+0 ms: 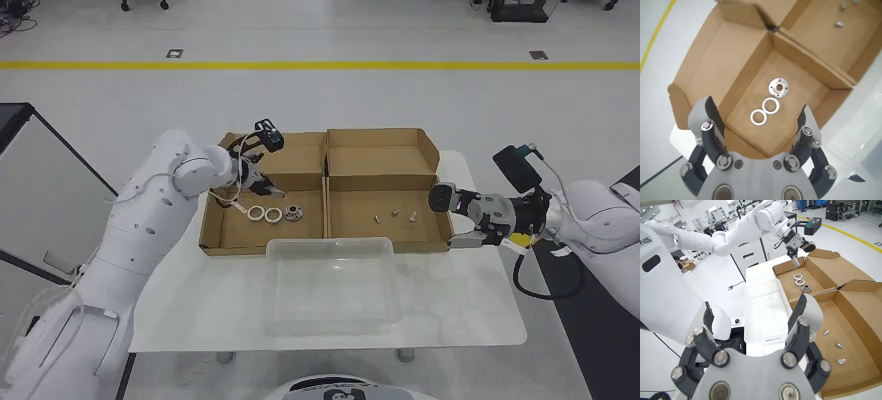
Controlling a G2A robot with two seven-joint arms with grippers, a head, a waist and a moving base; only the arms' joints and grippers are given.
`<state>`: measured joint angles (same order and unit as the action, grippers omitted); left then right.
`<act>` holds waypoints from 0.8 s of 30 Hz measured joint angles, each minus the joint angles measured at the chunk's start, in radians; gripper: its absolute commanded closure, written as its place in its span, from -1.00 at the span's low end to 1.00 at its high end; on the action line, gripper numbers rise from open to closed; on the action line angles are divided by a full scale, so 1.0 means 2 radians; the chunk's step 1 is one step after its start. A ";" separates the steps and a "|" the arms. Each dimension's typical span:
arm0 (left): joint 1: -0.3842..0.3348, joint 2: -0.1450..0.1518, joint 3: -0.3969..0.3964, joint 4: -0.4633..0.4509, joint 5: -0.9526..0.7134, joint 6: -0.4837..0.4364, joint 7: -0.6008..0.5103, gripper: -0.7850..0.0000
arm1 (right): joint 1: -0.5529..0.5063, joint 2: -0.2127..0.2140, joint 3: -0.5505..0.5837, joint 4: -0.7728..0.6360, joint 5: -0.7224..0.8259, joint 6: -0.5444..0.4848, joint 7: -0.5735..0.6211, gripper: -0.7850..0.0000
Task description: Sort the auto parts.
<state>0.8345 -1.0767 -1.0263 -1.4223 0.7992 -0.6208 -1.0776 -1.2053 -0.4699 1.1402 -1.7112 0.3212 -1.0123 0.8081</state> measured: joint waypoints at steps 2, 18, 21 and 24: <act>0.049 0.015 -0.044 -0.070 -0.024 -0.031 0.000 -1.00 | 0.000 0.000 0.000 0.000 0.000 0.000 0.000 -1.00; 0.261 0.089 -0.219 -0.295 -0.143 -0.175 0.114 -1.00 | 0.000 0.000 0.000 0.000 0.000 0.000 0.000 -1.00; 0.260 0.088 -0.218 -0.294 -0.142 -0.175 0.114 -1.00 | 0.000 0.000 0.000 0.000 0.000 0.000 0.000 -1.00; 0.260 0.088 -0.218 -0.294 -0.142 -0.175 0.114 -1.00 | 0.000 0.000 0.000 0.000 0.000 0.000 0.000 -1.00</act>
<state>1.3542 -0.9002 -1.4626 -2.0096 0.5152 -0.9699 -0.8502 -1.2053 -0.4699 1.1402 -1.7112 0.3212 -1.0123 0.8081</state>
